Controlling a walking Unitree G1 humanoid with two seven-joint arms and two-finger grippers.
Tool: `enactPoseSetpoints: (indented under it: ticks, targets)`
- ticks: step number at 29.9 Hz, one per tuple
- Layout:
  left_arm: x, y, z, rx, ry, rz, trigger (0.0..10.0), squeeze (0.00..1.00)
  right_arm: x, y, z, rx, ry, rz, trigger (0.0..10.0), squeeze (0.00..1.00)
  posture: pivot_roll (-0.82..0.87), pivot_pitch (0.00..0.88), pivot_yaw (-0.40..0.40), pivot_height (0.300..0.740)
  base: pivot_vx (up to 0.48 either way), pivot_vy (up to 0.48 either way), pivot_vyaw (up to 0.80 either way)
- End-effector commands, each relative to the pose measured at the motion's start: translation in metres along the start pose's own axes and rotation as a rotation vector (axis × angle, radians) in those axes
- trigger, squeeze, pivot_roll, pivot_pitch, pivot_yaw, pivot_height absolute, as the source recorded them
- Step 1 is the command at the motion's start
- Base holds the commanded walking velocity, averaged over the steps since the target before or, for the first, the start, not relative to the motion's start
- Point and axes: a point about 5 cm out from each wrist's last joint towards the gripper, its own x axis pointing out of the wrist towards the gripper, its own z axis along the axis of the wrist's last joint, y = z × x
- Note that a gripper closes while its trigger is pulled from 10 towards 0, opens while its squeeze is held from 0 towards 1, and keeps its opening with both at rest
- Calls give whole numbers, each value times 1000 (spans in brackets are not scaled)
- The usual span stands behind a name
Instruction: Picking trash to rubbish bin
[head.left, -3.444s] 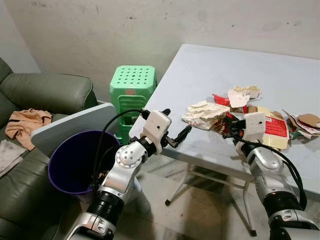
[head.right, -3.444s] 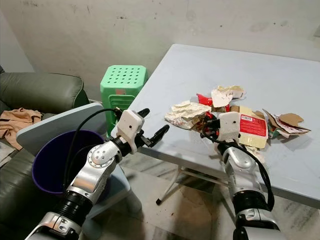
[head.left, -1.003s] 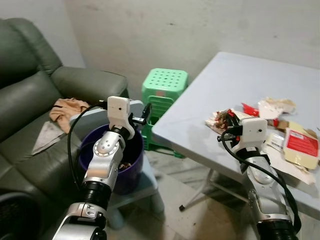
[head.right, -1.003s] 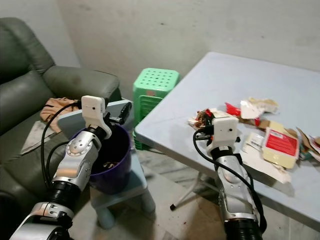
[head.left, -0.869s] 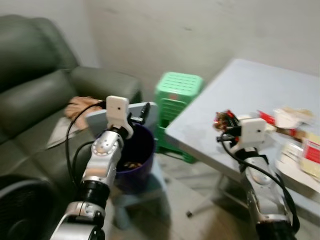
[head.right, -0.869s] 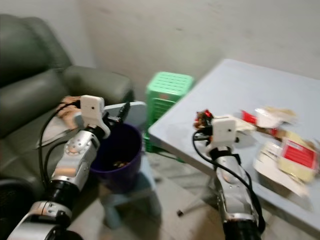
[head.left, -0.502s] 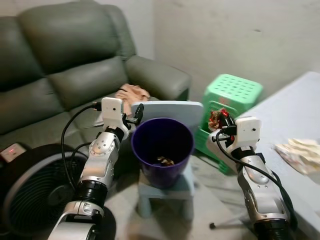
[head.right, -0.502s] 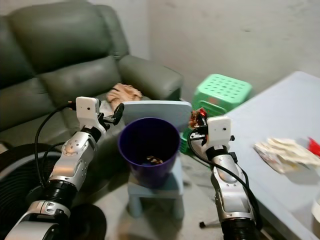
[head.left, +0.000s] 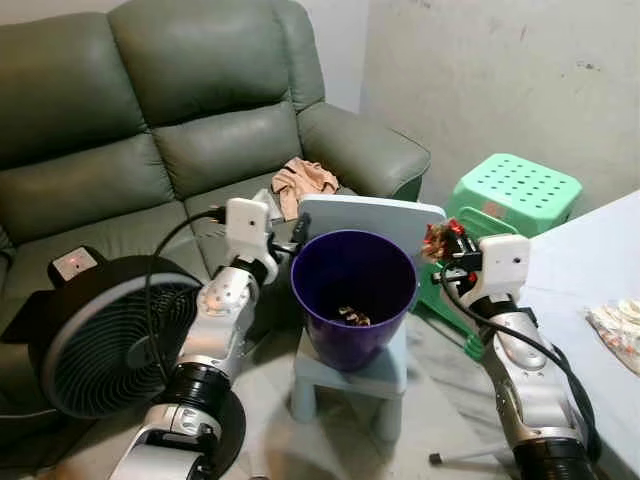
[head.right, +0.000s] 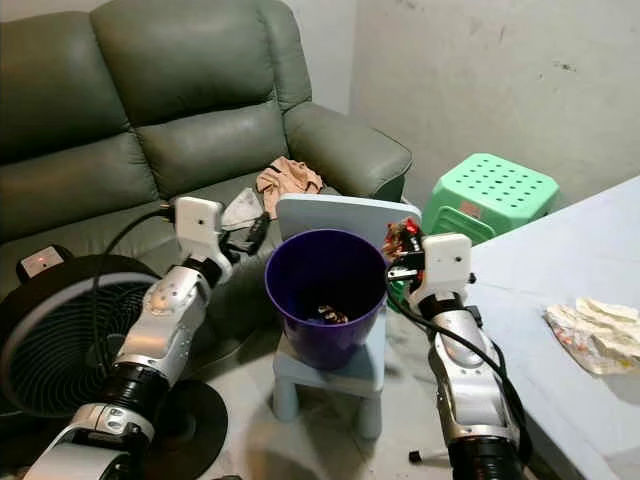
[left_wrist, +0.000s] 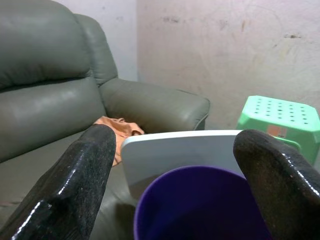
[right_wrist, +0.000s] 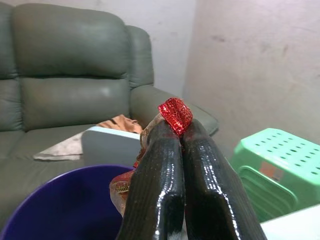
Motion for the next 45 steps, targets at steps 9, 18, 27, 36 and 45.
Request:
enactPoseSetpoints:
  ticks: [9,18,27,36,45]
  targets:
    - [-2,5,1,11,-12,5,10000,0,4,3,4,-28,-10,45,10000,0,9,0,5,715,0,0,64]
    - [-2,7,2,6,-5,5,10000,0,5,4,3,-28,2,50,10000,0,10,0,7,715,0,0,775]
    - [-1,8,3,13,-5,4,10000,0,5,4,4,-1,-15,44,10000,0,12,0,9,715,0,0,589]
    - [-1,7,2,7,-2,-10,10000,0,5,3,4,7,-17,41,10000,0,12,0,9,715,0,0,0]
    - [-1,6,4,-2,-10,-26,10000,0,7,5,4,7,-14,50,10000,0,15,0,9,715,65,0,0]
